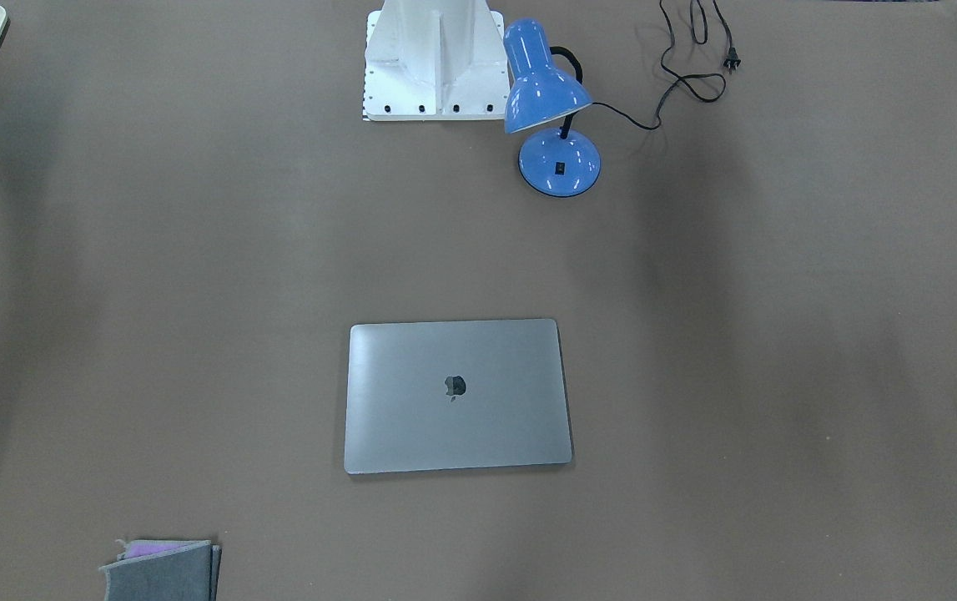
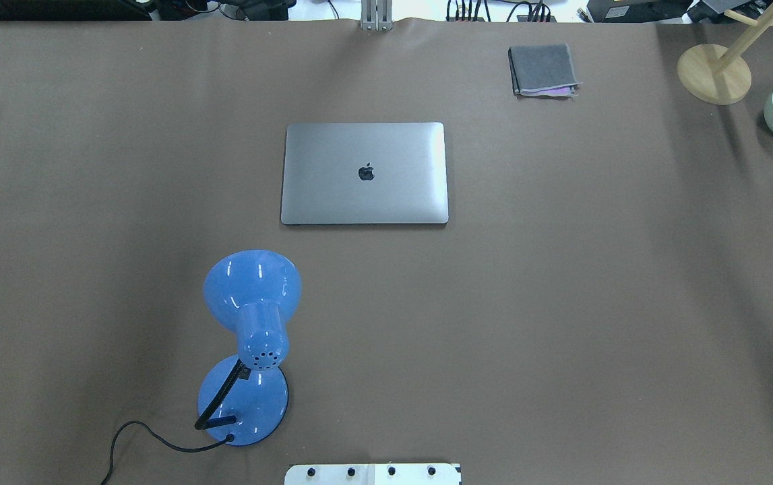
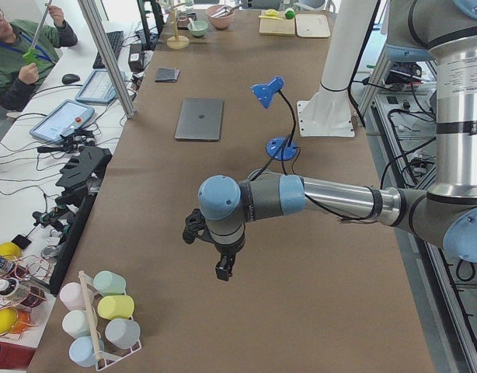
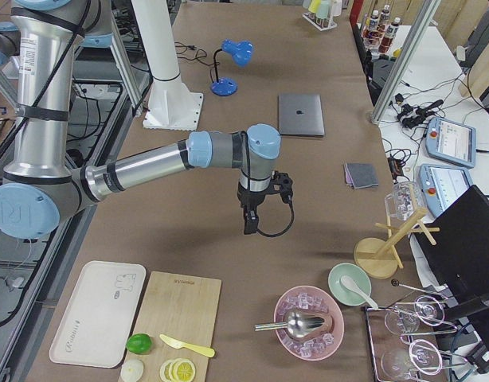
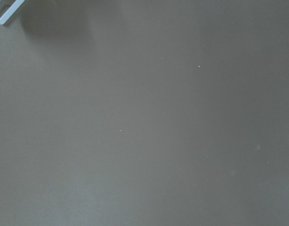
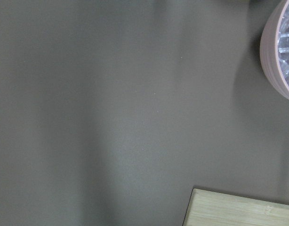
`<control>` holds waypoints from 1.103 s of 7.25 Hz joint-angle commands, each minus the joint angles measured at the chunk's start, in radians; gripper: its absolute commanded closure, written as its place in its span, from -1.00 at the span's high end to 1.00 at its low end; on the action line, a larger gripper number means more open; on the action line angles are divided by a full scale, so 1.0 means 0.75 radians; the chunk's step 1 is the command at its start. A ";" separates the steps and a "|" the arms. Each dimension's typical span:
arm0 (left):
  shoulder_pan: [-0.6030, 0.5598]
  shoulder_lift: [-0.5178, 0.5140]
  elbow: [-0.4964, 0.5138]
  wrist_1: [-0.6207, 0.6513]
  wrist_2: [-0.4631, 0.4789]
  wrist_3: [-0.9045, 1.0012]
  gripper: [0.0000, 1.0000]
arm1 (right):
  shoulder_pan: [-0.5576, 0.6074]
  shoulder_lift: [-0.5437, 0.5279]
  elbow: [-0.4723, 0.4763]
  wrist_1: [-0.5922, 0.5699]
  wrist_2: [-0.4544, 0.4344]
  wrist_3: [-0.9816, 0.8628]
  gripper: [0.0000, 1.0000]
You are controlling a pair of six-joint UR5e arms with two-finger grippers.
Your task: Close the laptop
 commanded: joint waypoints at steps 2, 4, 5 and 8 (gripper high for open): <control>0.000 -0.003 -0.007 0.000 0.001 0.002 0.96 | -0.005 0.003 -0.004 0.000 0.000 0.002 1.00; 0.000 -0.001 -0.007 0.000 0.001 0.002 0.96 | -0.009 0.005 -0.004 0.000 0.000 0.000 1.00; 0.000 -0.001 -0.007 0.000 0.001 0.002 0.96 | -0.014 0.005 -0.004 0.000 0.000 0.000 1.00; 0.000 -0.001 -0.007 0.000 0.001 0.002 0.96 | -0.030 0.005 -0.002 0.000 0.010 0.000 1.00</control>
